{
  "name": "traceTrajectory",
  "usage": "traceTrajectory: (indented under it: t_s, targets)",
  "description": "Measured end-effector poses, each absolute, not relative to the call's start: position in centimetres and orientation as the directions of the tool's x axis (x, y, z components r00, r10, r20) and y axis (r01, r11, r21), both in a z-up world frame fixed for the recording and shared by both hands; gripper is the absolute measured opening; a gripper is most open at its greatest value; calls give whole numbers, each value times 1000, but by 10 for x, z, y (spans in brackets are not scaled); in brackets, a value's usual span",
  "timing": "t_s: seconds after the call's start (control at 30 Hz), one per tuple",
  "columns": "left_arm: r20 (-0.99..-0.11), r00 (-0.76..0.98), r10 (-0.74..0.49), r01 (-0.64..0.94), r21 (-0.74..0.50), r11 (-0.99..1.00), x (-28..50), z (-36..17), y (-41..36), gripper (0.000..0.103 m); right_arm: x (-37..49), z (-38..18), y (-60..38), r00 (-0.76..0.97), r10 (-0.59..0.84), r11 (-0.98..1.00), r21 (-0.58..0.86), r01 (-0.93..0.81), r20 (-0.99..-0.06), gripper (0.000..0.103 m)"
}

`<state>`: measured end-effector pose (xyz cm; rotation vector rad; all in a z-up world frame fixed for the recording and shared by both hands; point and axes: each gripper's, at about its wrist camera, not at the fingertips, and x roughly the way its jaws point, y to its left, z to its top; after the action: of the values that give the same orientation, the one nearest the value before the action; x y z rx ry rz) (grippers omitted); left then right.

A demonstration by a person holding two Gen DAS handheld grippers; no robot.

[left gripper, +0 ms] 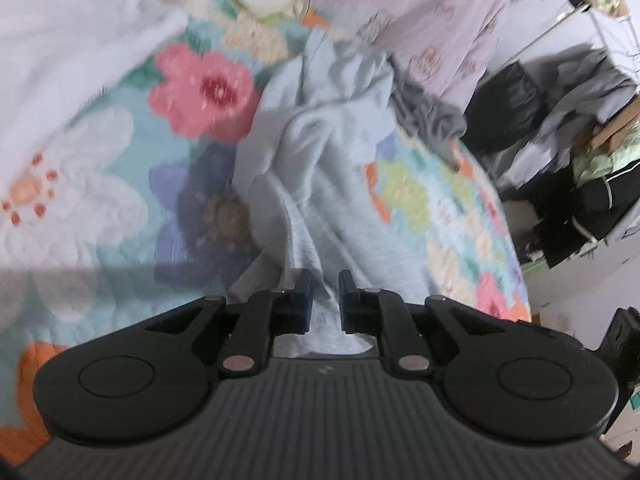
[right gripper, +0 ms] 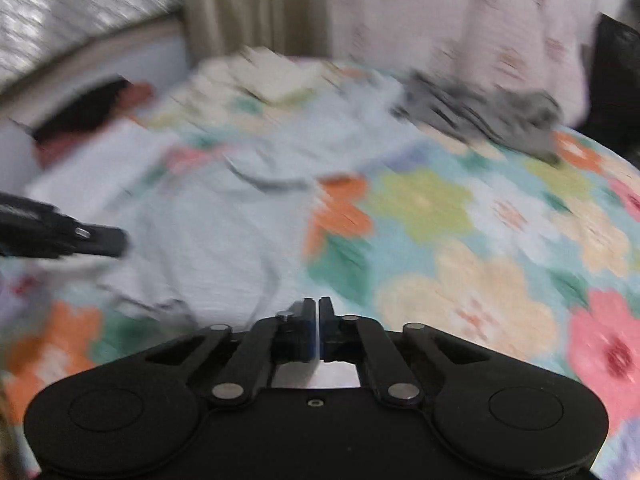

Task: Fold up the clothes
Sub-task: 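Lift and pull the grey sweatshirt out of the pile with both grippers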

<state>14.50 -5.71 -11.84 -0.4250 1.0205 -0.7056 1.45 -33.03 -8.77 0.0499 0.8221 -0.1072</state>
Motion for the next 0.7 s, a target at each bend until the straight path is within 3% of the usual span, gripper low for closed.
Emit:
traceTrajectory:
  t_s: [0.13, 0.2, 0.3, 0.33, 0.37, 0.4, 0.53, 0.6, 0.7]
  targets:
    - [-621, 313, -719, 358, -624, 695, 144, -120, -63, 54, 14, -88, -325, 660, -165, 986, -102, 134, -733, 4]
    - [-623, 302, -722, 370, -622, 691, 143, -121, -68, 60, 6, -76, -326, 696, -84, 994, -10, 111, -713, 8]
    - [-657, 301, -691, 339, -603, 722, 144, -133, -73, 61, 1, -63, -313, 749, 44, 995, 95, 26, -661, 11]
    - [-666, 297, -684, 332, -600, 728, 145, -136, -73, 52, 0, -60, -307, 760, 77, 994, 113, -5, -646, 15]
    - [-674, 288, -680, 332, -596, 731, 147, -139, -74, 18, 0, -57, -300, 764, 113, 992, 117, -49, -635, 21]
    - [-682, 288, -672, 345, -581, 737, 148, -140, -75, 3, 1, -58, -294, 758, 154, 987, 127, -95, -634, 24]
    - [-668, 349, -657, 442, -501, 744, 144, -122, -79, 0, 12, -73, -269, 710, 256, 966, 136, -222, -657, 25]
    - [-619, 343, -707, 475, -535, 699, 142, -113, -77, 0, 19, -83, -258, 686, 267, 959, 114, -261, -677, 28]
    - [-588, 323, -742, 491, -566, 662, 143, -108, -75, 0, 32, -93, -242, 659, 262, 949, 63, -310, -706, 58]
